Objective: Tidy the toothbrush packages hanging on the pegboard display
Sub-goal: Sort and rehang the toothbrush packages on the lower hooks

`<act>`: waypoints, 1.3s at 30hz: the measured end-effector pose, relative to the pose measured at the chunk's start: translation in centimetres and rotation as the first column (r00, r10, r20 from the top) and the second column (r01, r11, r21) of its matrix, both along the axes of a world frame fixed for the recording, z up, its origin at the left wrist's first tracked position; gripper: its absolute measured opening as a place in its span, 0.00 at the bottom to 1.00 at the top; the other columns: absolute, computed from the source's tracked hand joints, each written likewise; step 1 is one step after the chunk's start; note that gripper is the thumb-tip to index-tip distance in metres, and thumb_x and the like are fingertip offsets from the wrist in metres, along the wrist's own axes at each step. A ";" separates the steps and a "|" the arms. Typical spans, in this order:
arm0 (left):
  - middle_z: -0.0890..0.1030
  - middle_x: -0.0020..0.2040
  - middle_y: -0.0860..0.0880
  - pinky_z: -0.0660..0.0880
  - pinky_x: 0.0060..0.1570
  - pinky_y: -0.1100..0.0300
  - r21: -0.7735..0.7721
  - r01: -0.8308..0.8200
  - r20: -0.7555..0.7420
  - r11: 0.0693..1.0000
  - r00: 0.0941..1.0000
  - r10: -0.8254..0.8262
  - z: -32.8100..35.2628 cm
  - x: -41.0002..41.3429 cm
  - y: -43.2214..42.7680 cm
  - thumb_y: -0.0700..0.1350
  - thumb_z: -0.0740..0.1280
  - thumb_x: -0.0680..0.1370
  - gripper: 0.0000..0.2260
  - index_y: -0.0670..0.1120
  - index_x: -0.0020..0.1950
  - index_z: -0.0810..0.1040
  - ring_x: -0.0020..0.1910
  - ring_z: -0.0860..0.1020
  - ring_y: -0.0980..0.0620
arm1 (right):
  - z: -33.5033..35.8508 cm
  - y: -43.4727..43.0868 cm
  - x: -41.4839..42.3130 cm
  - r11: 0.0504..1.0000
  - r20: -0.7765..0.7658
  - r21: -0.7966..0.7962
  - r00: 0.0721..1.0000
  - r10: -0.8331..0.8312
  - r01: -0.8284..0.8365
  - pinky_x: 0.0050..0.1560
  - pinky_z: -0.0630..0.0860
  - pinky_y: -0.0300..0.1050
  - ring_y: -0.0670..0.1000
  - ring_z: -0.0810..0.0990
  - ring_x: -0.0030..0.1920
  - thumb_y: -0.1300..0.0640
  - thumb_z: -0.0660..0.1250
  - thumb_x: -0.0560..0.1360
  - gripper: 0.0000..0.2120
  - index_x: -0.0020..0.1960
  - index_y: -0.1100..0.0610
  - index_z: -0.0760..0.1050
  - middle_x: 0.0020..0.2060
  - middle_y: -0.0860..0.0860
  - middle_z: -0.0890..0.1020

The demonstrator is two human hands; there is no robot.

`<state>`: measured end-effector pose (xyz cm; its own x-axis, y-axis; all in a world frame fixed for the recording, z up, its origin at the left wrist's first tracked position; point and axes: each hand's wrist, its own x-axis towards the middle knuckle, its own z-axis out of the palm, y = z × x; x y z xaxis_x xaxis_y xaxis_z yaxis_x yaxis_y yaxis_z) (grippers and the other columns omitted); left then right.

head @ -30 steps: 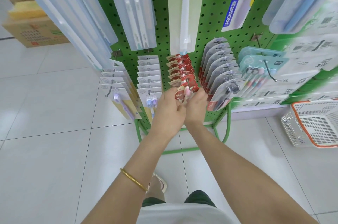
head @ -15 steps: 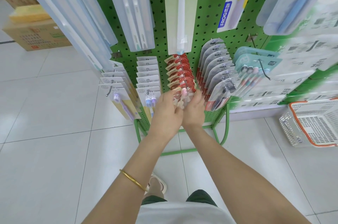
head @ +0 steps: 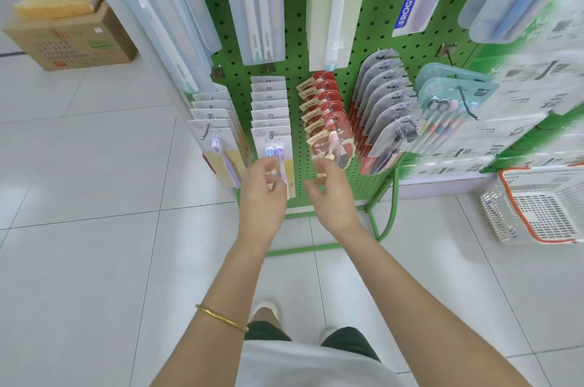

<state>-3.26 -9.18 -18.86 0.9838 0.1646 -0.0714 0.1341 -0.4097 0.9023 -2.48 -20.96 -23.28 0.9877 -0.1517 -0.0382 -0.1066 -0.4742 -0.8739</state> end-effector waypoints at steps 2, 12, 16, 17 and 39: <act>0.72 0.63 0.50 0.67 0.40 0.80 -0.018 0.009 -0.009 1.000 1.000 -0.010 0.1 0.5 1.1 0.33 0.57 0.77 0.17 0.44 0.65 0.71 0.45 0.73 0.64 | 1.9 1.1 1.3 0.999 0.072 0.044 0.997 -0.011 0.008 0.61 0.71 0.50 0.54 0.75 0.59 0.60 0.64 0.77 0.20 0.68 0.60 0.67 0.61 0.54 0.74; 0.71 0.63 0.48 0.69 0.53 0.63 -0.036 0.115 -0.081 0.993 0.990 -0.118 0.7 2.7 4.3 0.35 0.58 0.78 0.17 0.42 0.67 0.69 0.49 0.73 0.56 | 4.6 4.3 4.7 0.988 0.191 0.094 0.972 -0.140 0.124 0.49 0.69 0.35 0.47 0.73 0.47 0.65 0.60 0.78 0.07 0.56 0.60 0.71 0.44 0.43 0.73; 0.71 0.63 0.49 0.68 0.53 0.64 -0.040 0.164 -0.086 0.986 0.982 -0.167 0.3 3.0 5.2 0.35 0.58 0.78 0.16 0.43 0.67 0.69 0.45 0.72 0.63 | 4.6 4.7 4.8 0.983 0.243 0.078 0.953 -0.180 0.166 0.44 0.67 0.30 0.46 0.71 0.43 0.63 0.61 0.79 0.04 0.49 0.56 0.69 0.41 0.44 0.72; 0.71 0.63 0.49 0.69 0.54 0.63 -0.044 0.172 -0.087 0.984 0.981 -0.175 0.2 3.1 5.4 0.35 0.58 0.78 0.17 0.43 0.67 0.69 0.45 0.72 0.62 | 4.6 4.7 4.8 0.983 0.250 0.074 0.951 -0.179 0.166 0.44 0.67 0.30 0.46 0.71 0.42 0.63 0.61 0.79 0.03 0.49 0.56 0.69 0.40 0.42 0.71; 0.76 0.52 0.52 0.68 0.53 0.63 -0.122 0.263 -0.048 0.957 0.962 -0.270 -0.2 0.3 5.9 0.51 0.54 0.83 0.14 0.45 0.59 0.72 0.52 0.74 0.55 | 5.1 4.6 2.9 0.913 0.148 0.342 0.946 -0.288 0.224 0.44 0.69 0.36 0.43 0.70 0.40 0.64 0.60 0.79 0.07 0.42 0.57 0.72 0.38 0.47 0.74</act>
